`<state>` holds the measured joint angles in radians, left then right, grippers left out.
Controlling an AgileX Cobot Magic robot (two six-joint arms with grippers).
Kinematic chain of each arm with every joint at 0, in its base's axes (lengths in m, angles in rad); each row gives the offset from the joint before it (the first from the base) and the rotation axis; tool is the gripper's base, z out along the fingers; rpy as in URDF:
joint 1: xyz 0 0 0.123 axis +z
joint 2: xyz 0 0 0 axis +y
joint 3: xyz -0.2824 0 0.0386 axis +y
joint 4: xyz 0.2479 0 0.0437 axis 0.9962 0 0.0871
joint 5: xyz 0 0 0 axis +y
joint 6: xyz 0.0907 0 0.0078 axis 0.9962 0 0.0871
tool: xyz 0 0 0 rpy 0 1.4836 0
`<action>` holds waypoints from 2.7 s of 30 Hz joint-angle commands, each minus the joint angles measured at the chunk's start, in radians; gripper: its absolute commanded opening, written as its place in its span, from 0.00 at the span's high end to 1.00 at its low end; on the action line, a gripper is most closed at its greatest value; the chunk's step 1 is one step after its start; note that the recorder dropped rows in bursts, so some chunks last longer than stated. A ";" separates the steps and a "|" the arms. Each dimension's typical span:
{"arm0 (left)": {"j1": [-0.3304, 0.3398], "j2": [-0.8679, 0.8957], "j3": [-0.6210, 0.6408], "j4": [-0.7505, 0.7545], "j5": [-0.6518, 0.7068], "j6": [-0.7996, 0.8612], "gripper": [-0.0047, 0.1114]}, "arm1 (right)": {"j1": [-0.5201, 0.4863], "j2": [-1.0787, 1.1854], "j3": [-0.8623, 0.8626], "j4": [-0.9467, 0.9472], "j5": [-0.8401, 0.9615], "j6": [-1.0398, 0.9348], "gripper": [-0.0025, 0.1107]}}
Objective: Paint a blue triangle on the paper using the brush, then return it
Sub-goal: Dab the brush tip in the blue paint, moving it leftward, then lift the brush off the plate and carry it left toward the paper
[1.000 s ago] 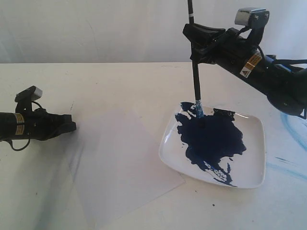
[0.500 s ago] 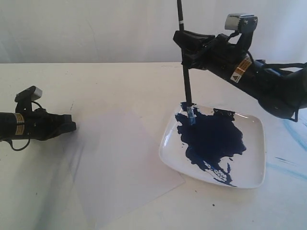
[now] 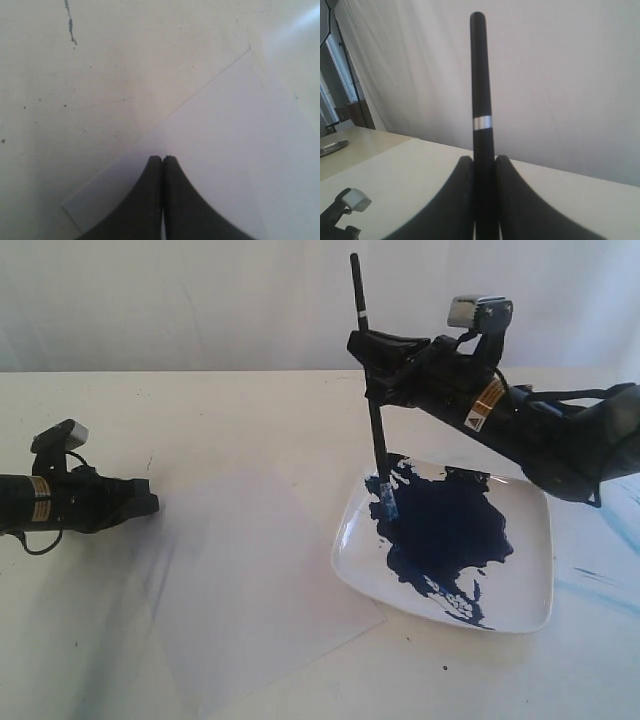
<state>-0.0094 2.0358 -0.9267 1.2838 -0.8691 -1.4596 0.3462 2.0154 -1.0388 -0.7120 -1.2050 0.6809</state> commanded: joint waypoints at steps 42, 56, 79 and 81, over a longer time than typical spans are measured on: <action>-0.003 0.002 0.005 0.019 0.051 0.002 0.96 | 0.054 0.021 -0.006 -0.056 -0.016 -0.095 0.98; -0.003 0.002 0.005 0.019 0.051 0.002 0.96 | 0.054 -0.045 -0.006 -0.040 -0.016 -0.095 0.98; -0.003 0.002 0.005 0.019 0.051 0.002 0.96 | 0.256 -0.068 -0.186 0.010 0.089 -0.069 0.98; -0.003 0.002 0.005 0.019 0.051 0.002 0.96 | 0.275 -0.068 -0.204 0.036 0.119 -0.069 0.98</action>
<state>-0.0094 2.0358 -0.9267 1.2838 -0.8691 -1.4596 0.5955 1.9563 -1.2195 -0.7105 -1.1253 0.6083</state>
